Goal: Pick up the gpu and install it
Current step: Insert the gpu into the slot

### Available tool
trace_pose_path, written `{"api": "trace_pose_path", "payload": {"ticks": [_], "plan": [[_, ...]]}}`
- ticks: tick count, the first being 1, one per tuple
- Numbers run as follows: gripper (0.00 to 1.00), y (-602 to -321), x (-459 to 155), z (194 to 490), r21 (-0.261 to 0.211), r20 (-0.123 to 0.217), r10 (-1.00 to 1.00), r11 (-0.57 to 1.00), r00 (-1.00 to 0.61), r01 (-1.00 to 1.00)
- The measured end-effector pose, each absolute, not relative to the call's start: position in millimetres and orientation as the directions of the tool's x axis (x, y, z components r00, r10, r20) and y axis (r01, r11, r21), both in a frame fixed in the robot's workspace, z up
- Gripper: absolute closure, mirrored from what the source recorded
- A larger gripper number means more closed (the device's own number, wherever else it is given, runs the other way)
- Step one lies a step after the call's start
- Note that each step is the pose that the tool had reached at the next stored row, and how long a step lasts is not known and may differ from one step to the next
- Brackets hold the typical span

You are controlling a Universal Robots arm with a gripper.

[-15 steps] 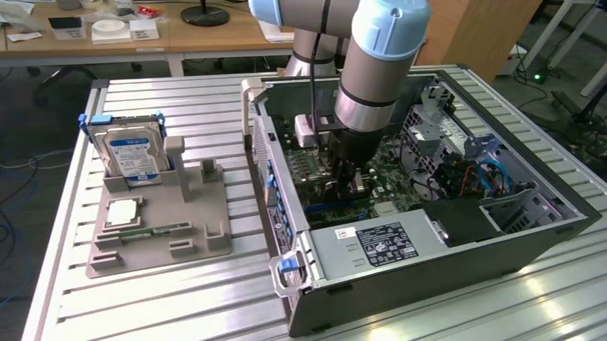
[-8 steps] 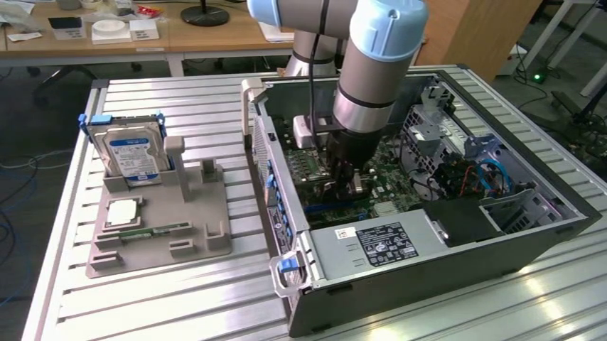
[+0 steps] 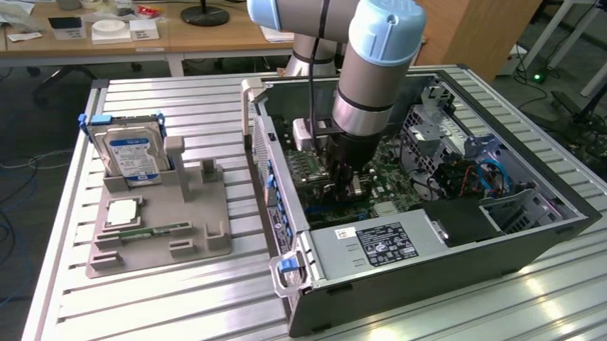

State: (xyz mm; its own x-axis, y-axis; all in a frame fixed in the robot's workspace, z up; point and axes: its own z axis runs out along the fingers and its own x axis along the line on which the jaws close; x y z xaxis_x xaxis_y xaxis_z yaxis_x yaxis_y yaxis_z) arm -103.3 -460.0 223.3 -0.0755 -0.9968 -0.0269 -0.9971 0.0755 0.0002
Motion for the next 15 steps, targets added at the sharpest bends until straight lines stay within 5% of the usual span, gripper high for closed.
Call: {"api": "trace_pose_path", "payload": {"ticks": [15], "plan": [[0.72,-460.0,-103.3,223.3,0.000,-0.027,-0.997,0.075,-0.075,-0.997]]}}
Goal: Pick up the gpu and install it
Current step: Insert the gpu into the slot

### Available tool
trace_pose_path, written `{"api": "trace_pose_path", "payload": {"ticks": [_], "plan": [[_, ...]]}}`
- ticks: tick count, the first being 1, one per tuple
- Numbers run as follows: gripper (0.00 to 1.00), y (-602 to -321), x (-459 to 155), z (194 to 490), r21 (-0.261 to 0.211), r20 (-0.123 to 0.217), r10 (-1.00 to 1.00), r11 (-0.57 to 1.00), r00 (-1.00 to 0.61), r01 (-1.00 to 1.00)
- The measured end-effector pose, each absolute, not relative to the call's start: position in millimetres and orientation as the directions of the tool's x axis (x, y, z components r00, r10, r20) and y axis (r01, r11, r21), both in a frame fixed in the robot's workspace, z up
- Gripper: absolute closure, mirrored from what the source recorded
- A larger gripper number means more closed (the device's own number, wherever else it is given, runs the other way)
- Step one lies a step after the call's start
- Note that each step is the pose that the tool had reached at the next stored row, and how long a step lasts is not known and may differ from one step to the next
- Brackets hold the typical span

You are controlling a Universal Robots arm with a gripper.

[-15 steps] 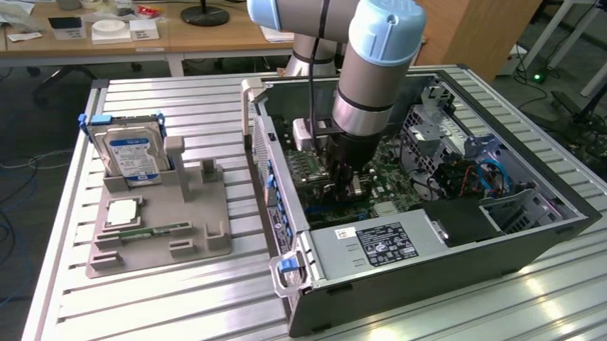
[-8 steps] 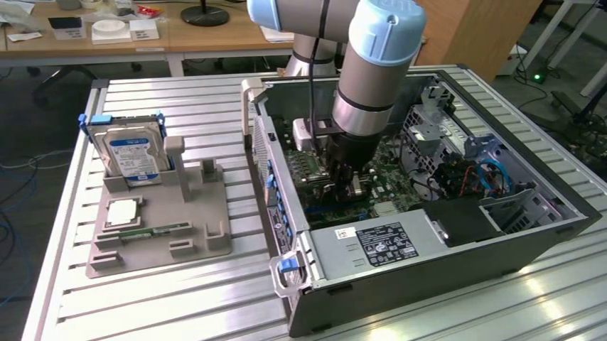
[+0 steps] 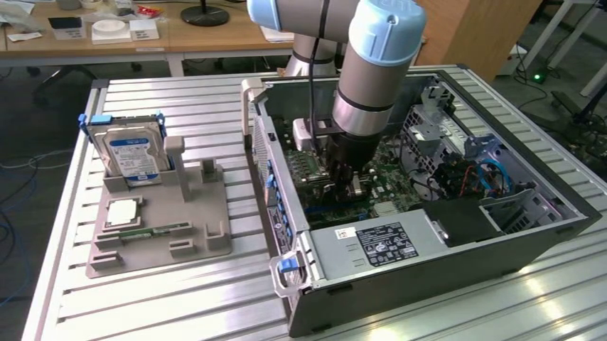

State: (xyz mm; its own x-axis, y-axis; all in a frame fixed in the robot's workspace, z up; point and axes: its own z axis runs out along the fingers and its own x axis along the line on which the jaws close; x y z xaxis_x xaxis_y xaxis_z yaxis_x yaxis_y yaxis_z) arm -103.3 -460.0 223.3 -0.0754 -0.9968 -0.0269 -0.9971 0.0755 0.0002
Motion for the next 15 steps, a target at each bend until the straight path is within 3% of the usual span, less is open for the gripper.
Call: {"api": "trace_pose_path", "payload": {"ticks": [15], "plan": [[0.72,-460.1,-103.3,218.2,0.000,-0.027,-0.997,0.075,-0.075,-0.997]]}}
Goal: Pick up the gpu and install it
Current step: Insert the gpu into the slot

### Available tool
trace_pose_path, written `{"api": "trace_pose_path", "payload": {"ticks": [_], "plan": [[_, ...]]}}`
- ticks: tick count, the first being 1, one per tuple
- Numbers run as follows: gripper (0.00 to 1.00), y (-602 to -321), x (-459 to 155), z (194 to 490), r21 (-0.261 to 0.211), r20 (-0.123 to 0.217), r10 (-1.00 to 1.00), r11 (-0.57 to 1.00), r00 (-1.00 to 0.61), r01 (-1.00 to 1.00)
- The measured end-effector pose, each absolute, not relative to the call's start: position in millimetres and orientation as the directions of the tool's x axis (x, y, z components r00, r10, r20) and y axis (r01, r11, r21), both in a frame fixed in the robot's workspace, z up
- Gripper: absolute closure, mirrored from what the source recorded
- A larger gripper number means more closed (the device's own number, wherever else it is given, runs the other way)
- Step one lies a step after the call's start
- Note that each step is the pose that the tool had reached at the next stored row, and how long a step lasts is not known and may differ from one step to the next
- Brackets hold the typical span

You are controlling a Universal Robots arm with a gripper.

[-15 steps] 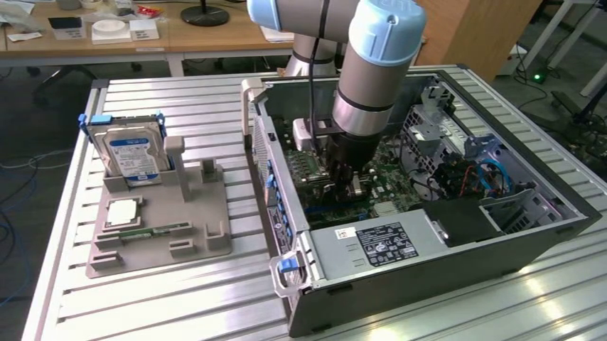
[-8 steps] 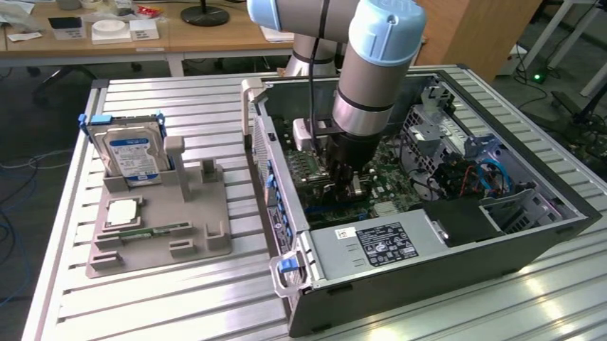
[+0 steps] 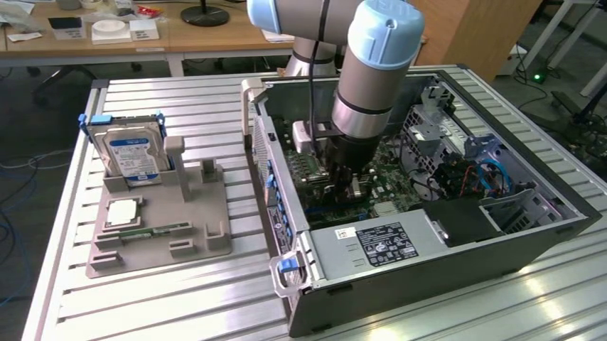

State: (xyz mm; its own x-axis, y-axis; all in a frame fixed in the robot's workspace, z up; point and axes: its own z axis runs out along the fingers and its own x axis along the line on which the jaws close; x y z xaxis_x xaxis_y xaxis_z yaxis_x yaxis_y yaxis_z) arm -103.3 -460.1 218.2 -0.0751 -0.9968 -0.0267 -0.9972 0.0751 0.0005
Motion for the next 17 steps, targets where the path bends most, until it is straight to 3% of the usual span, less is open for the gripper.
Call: {"api": "trace_pose_path", "payload": {"ticks": [10,11,17], "plan": [[0.71,-460,-103,219,0.000,-0.029,-0.997,0.076,-0.076,-0.997],[0.64,-460,-103,221,0.000,-0.027,-0.997,0.075,-0.075,-0.997],[0.64,-460,-103,243,0.000,-0.027,-0.997,0.075,-0.075,-0.997]]}}
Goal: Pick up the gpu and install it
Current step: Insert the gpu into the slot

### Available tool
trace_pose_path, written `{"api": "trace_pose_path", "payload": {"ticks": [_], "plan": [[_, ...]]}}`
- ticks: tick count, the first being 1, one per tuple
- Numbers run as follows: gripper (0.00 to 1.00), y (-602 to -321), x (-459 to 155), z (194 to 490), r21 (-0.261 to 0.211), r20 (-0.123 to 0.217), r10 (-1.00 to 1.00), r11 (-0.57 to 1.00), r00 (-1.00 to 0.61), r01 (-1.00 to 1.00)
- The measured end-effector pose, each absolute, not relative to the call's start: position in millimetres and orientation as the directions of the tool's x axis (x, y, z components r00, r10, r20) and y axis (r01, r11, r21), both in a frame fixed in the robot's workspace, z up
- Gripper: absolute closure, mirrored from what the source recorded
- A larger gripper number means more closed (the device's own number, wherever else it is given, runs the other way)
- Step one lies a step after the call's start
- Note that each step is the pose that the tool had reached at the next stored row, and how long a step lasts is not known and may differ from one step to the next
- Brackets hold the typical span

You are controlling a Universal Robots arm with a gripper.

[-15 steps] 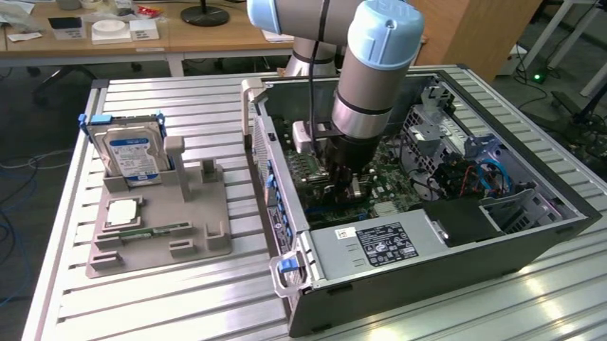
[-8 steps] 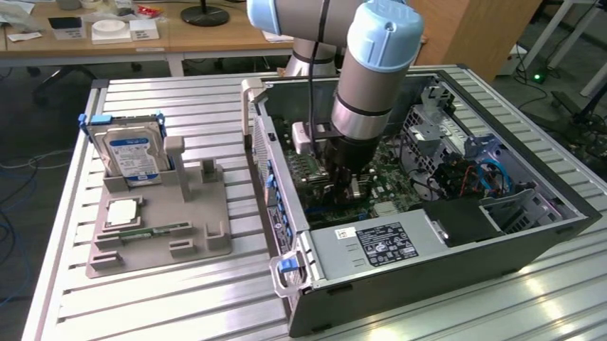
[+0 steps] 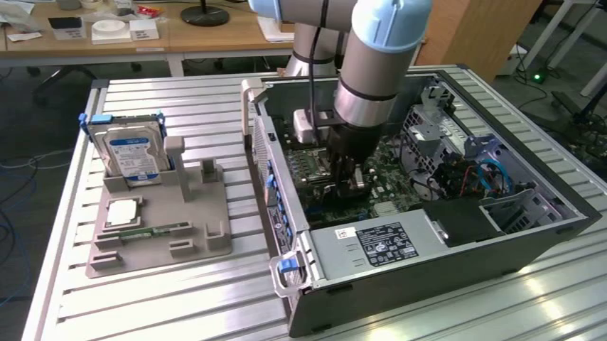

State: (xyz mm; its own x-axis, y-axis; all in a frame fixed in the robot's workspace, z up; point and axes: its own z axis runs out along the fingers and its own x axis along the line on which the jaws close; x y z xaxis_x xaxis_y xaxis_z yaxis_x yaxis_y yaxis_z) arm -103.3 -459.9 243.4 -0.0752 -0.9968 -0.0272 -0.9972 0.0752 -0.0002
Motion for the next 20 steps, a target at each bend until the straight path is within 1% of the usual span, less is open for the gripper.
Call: {"api": "trace_pose_path", "payload": {"ticks": [11,14,16,18,20], "plan": [[0.64,-460,-104,276,-0.003,-0.027,-0.997,0.075,-0.075,-0.997],[0.64,-460,-104,277,-0.003,-0.027,-0.997,0.075,-0.075,-0.997],[0.66,-460,-104,277,-0.003,-0.028,-0.997,0.075,-0.075,-0.997],[0.78,-460,-104,277,-0.003,-0.027,-0.997,0.075,-0.075,-0.997],[0.78,-460,-104,277,-0.003,-0.027,-0.997,0.075,-0.075,-0.997]]}}
